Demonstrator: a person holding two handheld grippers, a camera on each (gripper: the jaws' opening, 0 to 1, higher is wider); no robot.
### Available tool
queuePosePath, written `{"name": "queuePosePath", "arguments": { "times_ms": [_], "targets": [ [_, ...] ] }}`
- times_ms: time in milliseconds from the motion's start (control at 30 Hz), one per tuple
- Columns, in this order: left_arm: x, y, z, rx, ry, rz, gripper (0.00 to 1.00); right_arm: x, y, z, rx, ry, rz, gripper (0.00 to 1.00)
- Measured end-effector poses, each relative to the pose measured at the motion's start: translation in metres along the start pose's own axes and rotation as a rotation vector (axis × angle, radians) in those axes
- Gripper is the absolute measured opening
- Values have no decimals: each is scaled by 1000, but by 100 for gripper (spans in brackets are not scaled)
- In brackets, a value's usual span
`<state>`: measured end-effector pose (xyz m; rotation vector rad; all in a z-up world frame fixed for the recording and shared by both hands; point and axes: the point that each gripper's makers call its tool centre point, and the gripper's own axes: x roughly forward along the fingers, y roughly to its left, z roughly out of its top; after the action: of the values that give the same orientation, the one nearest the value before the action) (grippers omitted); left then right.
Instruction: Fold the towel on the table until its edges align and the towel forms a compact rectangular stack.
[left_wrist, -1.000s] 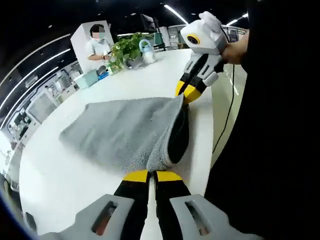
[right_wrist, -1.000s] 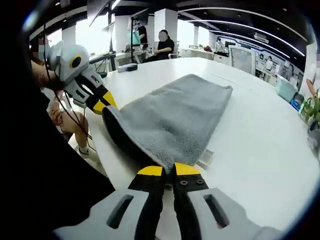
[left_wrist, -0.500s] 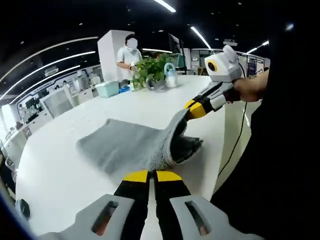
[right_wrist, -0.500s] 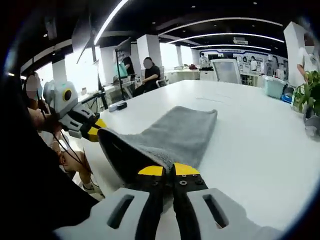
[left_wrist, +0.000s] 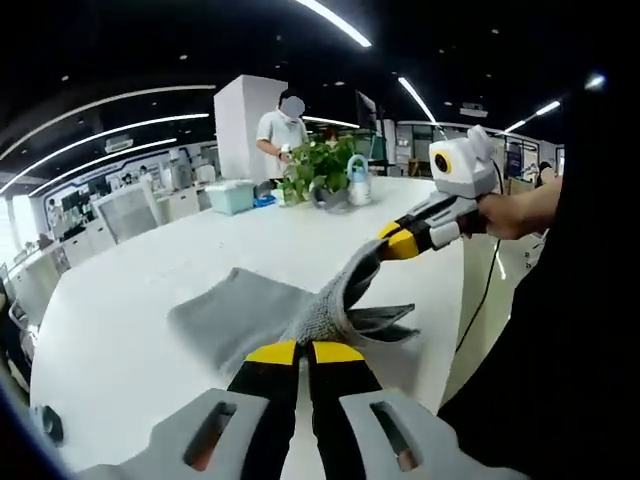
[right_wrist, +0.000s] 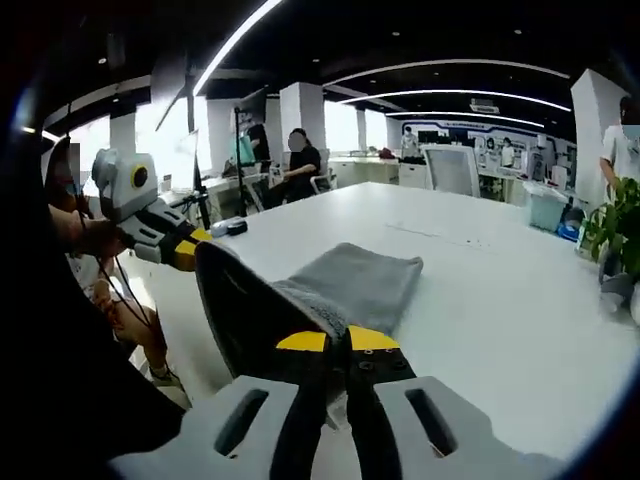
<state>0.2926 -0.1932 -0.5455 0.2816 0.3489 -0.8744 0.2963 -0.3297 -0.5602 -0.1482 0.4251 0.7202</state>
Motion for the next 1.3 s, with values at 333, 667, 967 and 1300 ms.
{"name": "queuePosePath", "arguments": {
  "times_ms": [333, 667, 967, 1300],
  "targets": [
    [-1, -12, -17, -18, 40, -43, 3, -5, 26, -48, -70, 99, 59, 3],
    [2, -16, -15, -53, 50, -63, 3, -4, 51, -82, -390, 222, 50, 16],
    [4, -15, -8, -162, 30, -69, 3, 3, 56, -85, -524, 226, 11, 29],
    [-1, -19, -18, -167, 65, -86, 4, 5, 36, -87, -691, 268, -28, 8]
  ]
}}
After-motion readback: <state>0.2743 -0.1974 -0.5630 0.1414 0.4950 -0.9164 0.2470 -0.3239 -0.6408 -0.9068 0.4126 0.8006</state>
